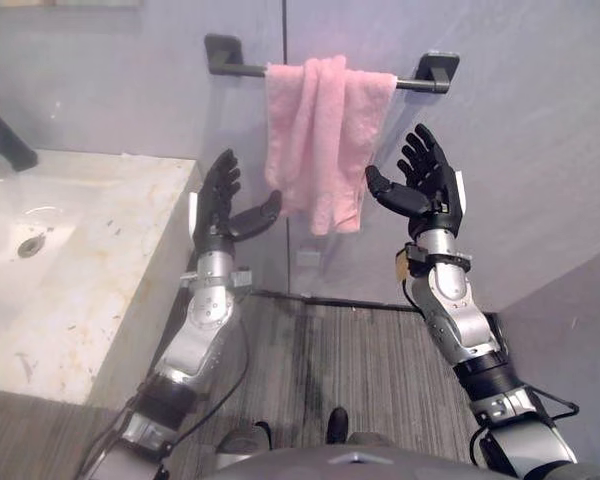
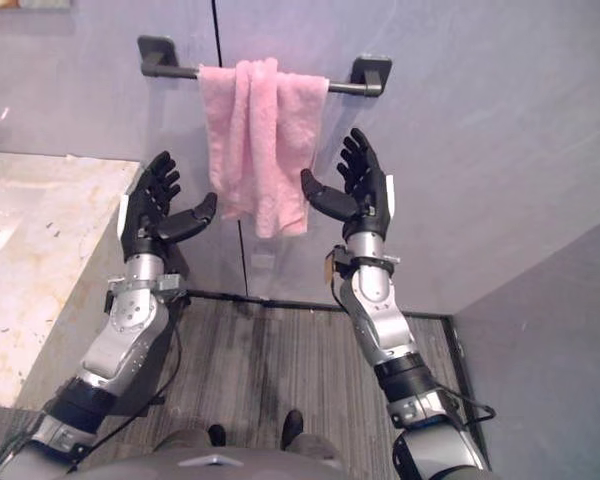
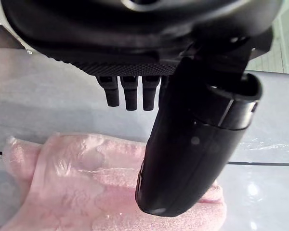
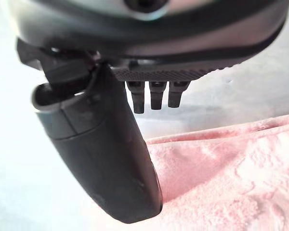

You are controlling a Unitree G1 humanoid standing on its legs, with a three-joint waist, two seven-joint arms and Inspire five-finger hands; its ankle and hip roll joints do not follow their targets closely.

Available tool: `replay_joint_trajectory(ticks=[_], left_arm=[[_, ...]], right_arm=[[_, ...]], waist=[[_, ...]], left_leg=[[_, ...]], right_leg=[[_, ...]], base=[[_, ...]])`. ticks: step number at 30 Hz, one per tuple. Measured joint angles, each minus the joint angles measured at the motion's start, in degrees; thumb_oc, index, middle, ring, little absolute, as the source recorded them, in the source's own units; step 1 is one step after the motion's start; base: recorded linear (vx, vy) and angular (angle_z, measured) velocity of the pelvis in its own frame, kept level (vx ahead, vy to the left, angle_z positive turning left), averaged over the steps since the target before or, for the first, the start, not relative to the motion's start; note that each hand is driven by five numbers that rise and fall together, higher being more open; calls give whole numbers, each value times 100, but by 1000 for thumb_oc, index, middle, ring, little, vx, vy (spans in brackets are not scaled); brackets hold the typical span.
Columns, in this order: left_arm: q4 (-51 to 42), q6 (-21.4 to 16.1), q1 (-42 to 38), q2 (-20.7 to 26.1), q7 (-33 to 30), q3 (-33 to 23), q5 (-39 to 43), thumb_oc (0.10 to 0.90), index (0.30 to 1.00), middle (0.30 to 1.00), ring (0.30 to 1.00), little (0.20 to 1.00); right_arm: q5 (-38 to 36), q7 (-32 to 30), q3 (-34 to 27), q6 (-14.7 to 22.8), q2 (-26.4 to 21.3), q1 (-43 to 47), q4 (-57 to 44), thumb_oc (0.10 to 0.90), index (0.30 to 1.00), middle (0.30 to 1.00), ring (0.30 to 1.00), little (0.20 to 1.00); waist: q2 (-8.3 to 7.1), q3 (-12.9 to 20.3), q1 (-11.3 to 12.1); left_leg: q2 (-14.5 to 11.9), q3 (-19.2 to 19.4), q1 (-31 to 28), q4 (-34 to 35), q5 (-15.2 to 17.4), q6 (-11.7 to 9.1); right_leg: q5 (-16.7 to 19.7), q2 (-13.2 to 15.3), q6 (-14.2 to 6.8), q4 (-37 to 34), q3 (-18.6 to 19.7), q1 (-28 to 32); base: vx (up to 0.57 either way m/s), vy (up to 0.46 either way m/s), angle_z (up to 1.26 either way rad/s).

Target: Organize the bathroom.

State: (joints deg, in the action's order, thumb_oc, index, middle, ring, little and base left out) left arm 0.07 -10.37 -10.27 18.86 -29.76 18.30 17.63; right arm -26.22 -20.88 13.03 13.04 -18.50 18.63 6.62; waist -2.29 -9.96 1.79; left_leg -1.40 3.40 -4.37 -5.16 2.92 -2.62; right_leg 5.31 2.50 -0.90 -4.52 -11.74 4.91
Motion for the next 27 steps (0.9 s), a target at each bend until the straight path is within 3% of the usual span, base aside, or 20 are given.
replay_joint_trajectory(ticks=[2,4,8,24,27], left_arm=[[-8,-88,5,1,94,6,2,800,900,900,900,900],[-1,-88,77,13,137,3,45,800,900,900,900,900],[13,-88,146,24,147,8,132,800,900,900,900,900],[-42,-57,196,98,281,-16,257,800,900,900,900,900],[-41,-54,196,158,386,-17,300,800,900,900,900,900]], right_arm=[[5,-49,-9,3,-147,46,-11,800,900,900,900,900],[3,-73,2,-22,-207,41,-9,800,900,900,900,900],[-17,-38,2,-22,-206,57,-6,800,900,900,900,900],[-117,-188,-202,-23,-211,57,-12,800,900,900,900,900],[-117,-224,-262,-20,-210,54,-11,800,900,900,900,900]], waist=[[28,6,32],[-11,-56,211],[7,-65,280],[47,-47,253],[91,-59,251]], left_leg=[[-104,-12,-42,408,-45,27],[-69,53,33,358,-80,23],[-17,45,-38,491,-118,77],[81,137,-417,960,-232,185],[59,193,-387,963,-240,278]], right_leg=[[-2,-77,4,-2,-42,-164],[83,-64,31,-2,91,-284],[93,-45,21,-3,90,-278],[92,41,-18,50,72,-176],[61,49,-107,612,51,-503]], base=[[166,98,8],[170,113,-20],[169,109,-4],[149,100,-2],[84,67,-8]])
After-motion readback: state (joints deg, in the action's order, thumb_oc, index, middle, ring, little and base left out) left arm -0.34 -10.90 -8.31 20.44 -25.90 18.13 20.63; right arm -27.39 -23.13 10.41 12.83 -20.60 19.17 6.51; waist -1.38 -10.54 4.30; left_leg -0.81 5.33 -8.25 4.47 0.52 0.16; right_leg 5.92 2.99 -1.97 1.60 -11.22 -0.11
